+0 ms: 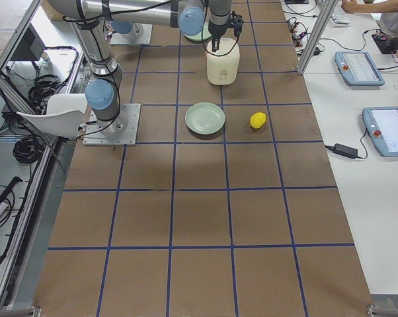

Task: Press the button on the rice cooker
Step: 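Move the right gripper over the rice cooker lid button and lower, then press down on the rice cooker lid button with the right gripper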

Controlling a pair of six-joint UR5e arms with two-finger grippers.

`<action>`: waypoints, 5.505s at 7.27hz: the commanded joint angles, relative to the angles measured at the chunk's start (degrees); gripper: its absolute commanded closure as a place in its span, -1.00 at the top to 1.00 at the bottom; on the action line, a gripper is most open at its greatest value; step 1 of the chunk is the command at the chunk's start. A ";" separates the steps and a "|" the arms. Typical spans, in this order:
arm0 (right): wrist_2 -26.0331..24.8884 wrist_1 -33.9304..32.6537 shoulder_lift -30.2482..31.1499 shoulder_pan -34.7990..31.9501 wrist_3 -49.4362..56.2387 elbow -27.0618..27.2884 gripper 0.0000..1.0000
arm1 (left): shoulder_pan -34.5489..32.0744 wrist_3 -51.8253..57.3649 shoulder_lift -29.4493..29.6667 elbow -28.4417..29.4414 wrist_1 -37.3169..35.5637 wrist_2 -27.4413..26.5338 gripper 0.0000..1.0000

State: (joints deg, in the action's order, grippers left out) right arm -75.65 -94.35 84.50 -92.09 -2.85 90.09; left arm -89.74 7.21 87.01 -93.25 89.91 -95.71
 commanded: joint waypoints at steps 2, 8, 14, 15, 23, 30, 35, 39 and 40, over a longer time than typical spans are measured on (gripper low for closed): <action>-1.33 -0.04 -6.18 -3.80 -0.84 -5.01 -0.89 | 0.00 0.00 0.00 0.00 0.00 0.00 1.00; -9.86 0.48 -7.86 -5.73 -7.07 -7.03 -0.89 | 0.00 0.00 0.00 0.00 0.00 0.00 1.00; -10.57 -0.40 -11.81 -10.12 -9.46 -8.62 -0.88 | 0.00 0.00 0.00 0.00 0.00 0.00 1.00; -10.40 -0.40 -12.08 -10.13 -9.45 -8.53 -0.89 | 0.00 0.00 0.00 0.00 0.00 0.00 1.00; -9.87 -2.51 -14.98 -11.09 -9.45 -8.70 -0.89 | 0.00 0.00 0.00 0.00 0.00 0.00 1.00; -9.87 -3.30 -16.47 -11.00 -8.66 -8.88 -0.89 | 0.00 0.00 0.00 0.00 0.00 0.00 1.00; -10.22 -2.69 -16.13 -10.92 -8.49 -10.10 -0.88 | 0.00 0.00 0.00 0.00 0.00 0.00 1.00; -10.13 5.73 -15.25 -10.83 -8.49 -15.64 -0.83 | 0.00 0.00 0.00 0.00 0.00 0.00 1.00; -10.22 9.06 -14.29 -10.65 -8.49 -17.04 -0.24 | 0.00 0.00 0.00 0.00 0.00 0.00 1.00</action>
State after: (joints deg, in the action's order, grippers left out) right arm -85.83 -88.77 69.28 -102.89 -11.34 74.65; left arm -89.74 7.21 87.01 -93.25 89.91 -95.71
